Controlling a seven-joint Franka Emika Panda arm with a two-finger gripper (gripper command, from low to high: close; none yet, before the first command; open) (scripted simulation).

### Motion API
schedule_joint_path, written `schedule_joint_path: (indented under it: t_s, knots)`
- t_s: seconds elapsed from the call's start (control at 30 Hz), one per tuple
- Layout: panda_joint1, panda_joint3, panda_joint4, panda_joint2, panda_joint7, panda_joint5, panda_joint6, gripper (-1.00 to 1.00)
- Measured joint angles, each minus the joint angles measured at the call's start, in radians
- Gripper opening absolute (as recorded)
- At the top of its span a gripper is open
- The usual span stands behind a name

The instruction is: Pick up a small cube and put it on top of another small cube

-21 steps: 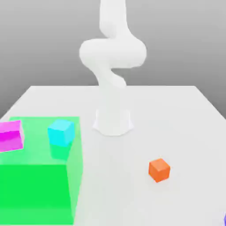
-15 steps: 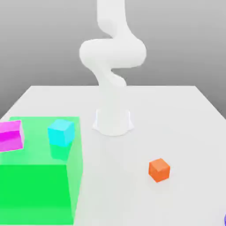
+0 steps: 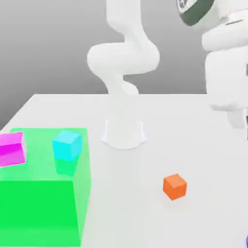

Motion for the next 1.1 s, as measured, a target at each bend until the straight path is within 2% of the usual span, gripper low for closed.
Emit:
schedule_joint_path:
  t_s: [0.37,0.5,0.53,0.73,0.87,1.1]
  knots:
    - [0.096,0.064,0.078,0.405,-0.154,-0.113,0.071,0.0]
    - [0.125,0.042,0.111,0.55,-0.147,-0.151,0.162,0.0]
    - [0.129,0.037,0.117,0.573,-0.144,-0.156,0.178,-1.0]
    - [0.131,0.035,0.119,0.584,-0.144,-0.156,0.185,-1.0]
    - [0.116,0.055,0.096,0.484,-0.161,-0.133,0.109,-1.0]
    - [0.065,0.105,-0.123,0.248,-0.063,0.067,0.107,-1.0]
